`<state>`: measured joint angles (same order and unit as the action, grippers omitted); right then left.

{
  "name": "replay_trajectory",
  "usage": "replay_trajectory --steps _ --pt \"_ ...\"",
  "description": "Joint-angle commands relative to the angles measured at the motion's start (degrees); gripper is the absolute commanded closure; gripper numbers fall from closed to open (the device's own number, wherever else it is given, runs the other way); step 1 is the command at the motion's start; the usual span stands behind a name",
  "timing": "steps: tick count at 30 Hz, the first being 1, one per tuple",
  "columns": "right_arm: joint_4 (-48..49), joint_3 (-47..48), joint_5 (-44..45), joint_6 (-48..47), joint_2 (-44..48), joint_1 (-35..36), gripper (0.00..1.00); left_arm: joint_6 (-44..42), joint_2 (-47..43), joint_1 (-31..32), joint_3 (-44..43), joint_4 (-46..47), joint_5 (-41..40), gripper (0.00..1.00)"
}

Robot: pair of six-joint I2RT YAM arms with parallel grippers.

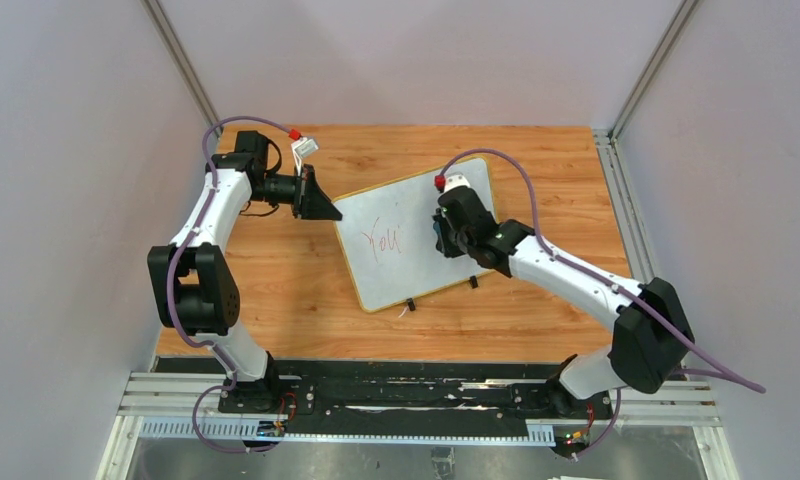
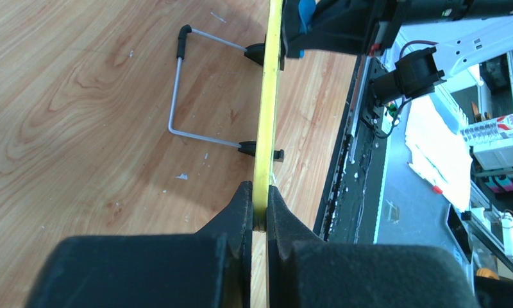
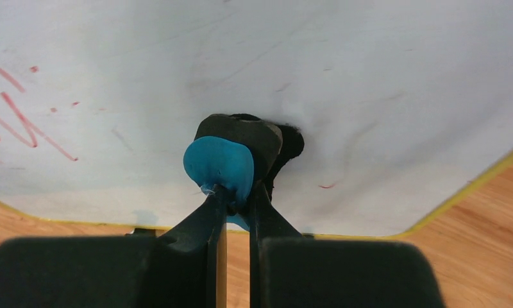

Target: Erase the whiteboard

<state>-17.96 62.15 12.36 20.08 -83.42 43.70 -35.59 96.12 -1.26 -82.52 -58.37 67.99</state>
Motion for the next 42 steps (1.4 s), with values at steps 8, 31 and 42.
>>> replay_trajectory --steps 8,31,42 --pt "-0.2 4.4 0.6 -2.8 -1.4 -1.5 0.99 -3.4 0.3 1.5 0.3 -1.4 -4.8 1.0" --pt "-0.9 18.5 -0.2 -2.5 -15.0 10.0 0.99 -3.4 -0.3 1.6 0.6 -1.4 -5.0 1.0" --pt "-2.0 10.3 5.3 -4.1 -4.0 0.1 0.99 -3.1 -0.3 1.6 0.2 -1.4 -4.9 1.0"
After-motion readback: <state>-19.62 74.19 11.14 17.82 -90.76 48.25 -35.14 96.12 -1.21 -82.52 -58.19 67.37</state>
